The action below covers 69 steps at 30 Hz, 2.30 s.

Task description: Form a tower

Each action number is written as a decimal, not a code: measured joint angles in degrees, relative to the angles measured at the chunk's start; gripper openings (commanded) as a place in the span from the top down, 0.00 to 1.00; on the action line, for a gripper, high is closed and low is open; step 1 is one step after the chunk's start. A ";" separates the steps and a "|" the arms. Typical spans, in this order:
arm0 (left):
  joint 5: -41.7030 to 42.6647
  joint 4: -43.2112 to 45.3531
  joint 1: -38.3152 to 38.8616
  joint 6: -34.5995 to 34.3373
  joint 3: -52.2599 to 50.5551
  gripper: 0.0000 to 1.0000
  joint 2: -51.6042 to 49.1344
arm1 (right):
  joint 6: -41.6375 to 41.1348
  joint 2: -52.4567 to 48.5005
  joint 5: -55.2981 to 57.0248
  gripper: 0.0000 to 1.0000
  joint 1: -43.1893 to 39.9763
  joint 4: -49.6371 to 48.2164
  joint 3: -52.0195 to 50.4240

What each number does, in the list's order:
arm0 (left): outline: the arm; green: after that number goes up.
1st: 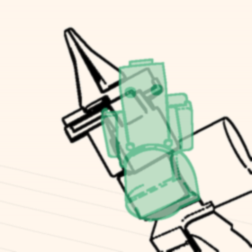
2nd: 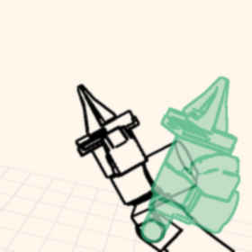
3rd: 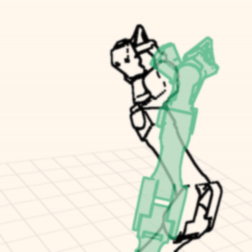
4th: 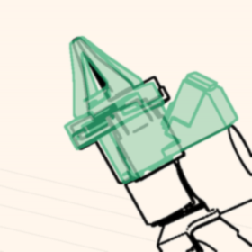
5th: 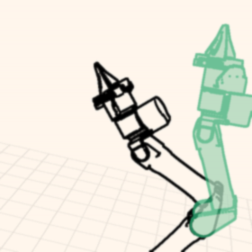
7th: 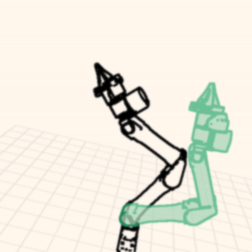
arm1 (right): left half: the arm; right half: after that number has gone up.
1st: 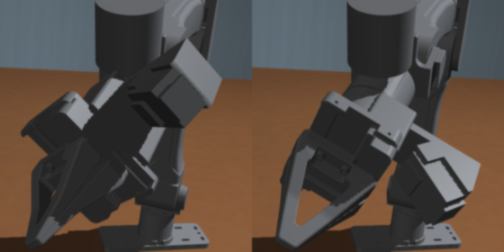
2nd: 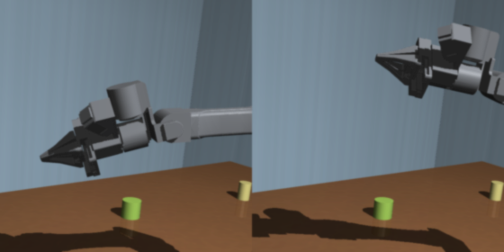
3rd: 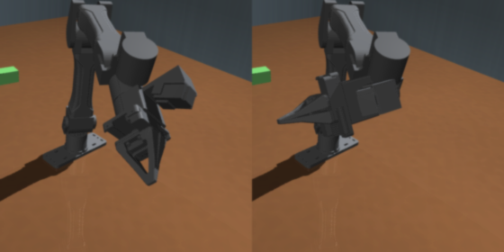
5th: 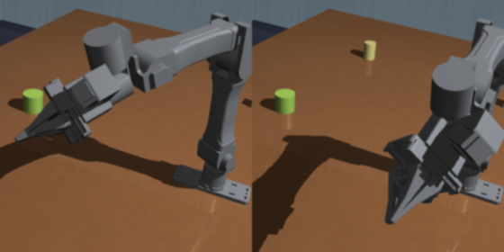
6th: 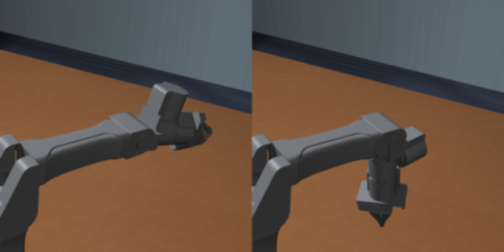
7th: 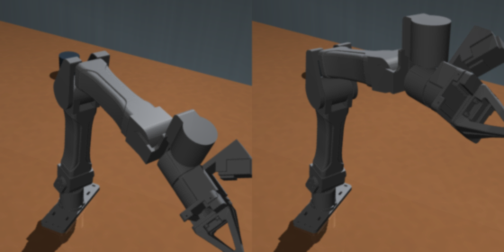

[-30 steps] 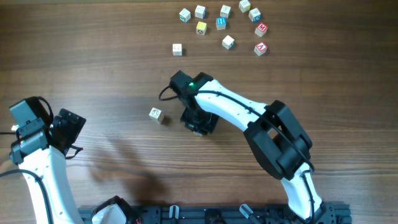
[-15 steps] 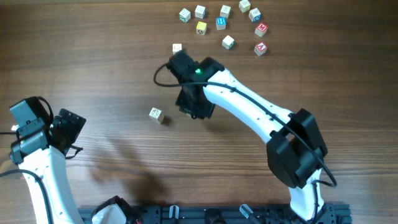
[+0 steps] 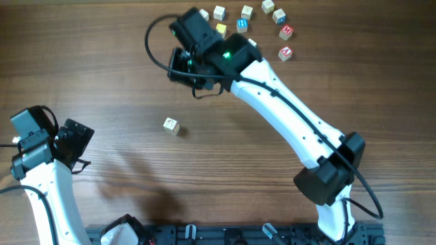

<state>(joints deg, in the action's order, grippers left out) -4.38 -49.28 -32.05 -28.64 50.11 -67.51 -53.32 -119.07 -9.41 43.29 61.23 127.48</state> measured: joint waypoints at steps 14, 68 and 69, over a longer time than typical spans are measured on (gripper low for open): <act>0.00 0.00 0.00 0.00 0.00 0.00 0.00 | 5.03 -0.22 0.72 0.78 -5.27 -13.00 36.50; 0.00 0.00 0.00 0.00 0.00 0.00 0.00 | -17.38 -30.42 1.92 0.76 8.74 23.15 23.61; 0.00 0.00 0.00 0.00 0.00 0.00 0.00 | -17.42 -30.42 1.90 0.75 8.74 23.15 23.61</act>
<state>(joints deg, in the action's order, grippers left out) -4.38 -49.28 -32.05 -28.64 50.11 -67.51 -70.74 -149.49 -7.51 52.03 84.38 151.09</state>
